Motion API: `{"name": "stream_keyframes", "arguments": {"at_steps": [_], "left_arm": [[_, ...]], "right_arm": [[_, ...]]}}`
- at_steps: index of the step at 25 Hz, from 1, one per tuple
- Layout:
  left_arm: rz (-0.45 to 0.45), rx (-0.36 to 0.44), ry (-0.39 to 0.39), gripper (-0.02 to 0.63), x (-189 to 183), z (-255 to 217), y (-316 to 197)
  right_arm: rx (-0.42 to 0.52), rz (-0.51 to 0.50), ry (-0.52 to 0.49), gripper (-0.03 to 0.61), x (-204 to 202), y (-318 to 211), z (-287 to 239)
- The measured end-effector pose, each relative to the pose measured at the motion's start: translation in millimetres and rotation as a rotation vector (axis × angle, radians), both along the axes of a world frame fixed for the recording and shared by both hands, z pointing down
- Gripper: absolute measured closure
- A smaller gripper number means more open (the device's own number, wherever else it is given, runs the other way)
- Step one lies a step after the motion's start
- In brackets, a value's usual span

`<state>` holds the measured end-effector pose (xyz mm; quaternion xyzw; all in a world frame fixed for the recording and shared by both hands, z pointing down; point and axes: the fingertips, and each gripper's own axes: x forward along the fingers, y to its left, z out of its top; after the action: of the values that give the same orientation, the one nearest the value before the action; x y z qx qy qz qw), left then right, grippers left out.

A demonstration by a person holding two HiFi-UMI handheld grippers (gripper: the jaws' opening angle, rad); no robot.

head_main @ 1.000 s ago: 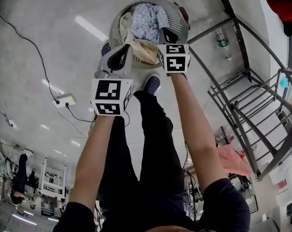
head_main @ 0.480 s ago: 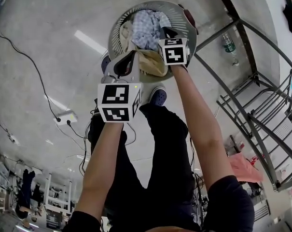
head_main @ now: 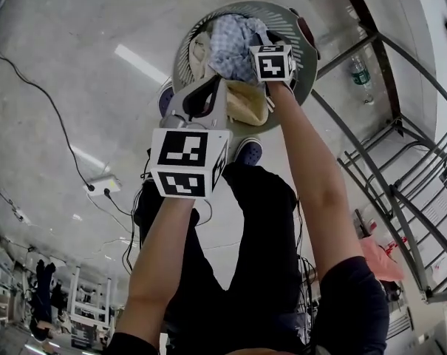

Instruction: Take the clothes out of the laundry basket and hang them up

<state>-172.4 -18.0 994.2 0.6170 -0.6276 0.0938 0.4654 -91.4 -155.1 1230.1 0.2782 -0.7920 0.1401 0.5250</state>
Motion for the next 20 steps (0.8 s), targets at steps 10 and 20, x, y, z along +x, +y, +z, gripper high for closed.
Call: {"name": "stream_keyframes", "arguments": {"at_steps": [10,20], "left_arm": [[0.084,0.053,0.049,0.591,-20,-13,-31],[0.046,0.026,0.078,0.591,-23,2,-21]], "right_arm": [[-0.009,-0.108,0.136,0.448,-12,-17,68],[0.055,-0.039,0.1,0.569,2,-27,18]]}}
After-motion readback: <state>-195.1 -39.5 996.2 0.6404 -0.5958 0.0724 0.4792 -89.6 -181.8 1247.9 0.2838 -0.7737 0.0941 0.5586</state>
